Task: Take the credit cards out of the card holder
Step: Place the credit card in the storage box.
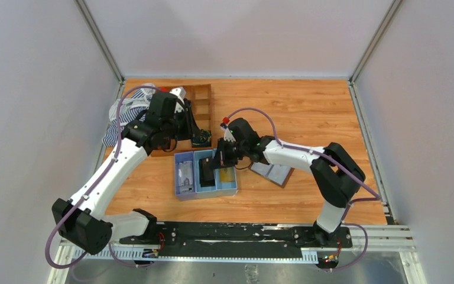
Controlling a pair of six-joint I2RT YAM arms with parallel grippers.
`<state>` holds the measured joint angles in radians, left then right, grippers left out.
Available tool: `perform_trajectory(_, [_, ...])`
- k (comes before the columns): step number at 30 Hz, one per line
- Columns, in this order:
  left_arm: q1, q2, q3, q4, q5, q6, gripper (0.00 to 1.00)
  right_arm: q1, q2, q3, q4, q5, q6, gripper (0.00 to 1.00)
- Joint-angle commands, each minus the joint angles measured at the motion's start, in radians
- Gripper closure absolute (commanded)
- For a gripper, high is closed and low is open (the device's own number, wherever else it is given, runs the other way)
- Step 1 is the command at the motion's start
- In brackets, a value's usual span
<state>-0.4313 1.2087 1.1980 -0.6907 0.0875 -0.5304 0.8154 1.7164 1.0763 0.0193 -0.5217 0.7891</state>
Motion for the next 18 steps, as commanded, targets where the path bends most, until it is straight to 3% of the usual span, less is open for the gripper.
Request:
perform_trajectory(1, [0.008, -0.025, 0.006, 0.000, 0.012, -0.008, 0.63, 0.031, 0.058, 0.065, 0.034, 0.077, 0.023, 1.00])
perform_trajectory(4, [0.008, -0.025, 0.008, -0.001, 0.019, -0.012, 0.63, 0.040, 0.113, 0.102, 0.028, 0.105, 0.028, 1.00])
perform_trajectory(7, [0.008, -0.026, 0.006, 0.000, 0.031, -0.018, 0.63, 0.048, 0.158, 0.141, 0.003, 0.125, 0.025, 0.77])
perform_trajectory(10, [0.008, -0.026, 0.002, 0.001, 0.038, -0.020, 0.63, 0.050, 0.160, 0.144, -0.014, 0.131, 0.025, 0.63])
perform_trajectory(18, [0.006, -0.001, -0.003, 0.028, 0.120, -0.008, 0.62, 0.047, 0.009, 0.078, -0.074, 0.208, -0.020, 0.61])
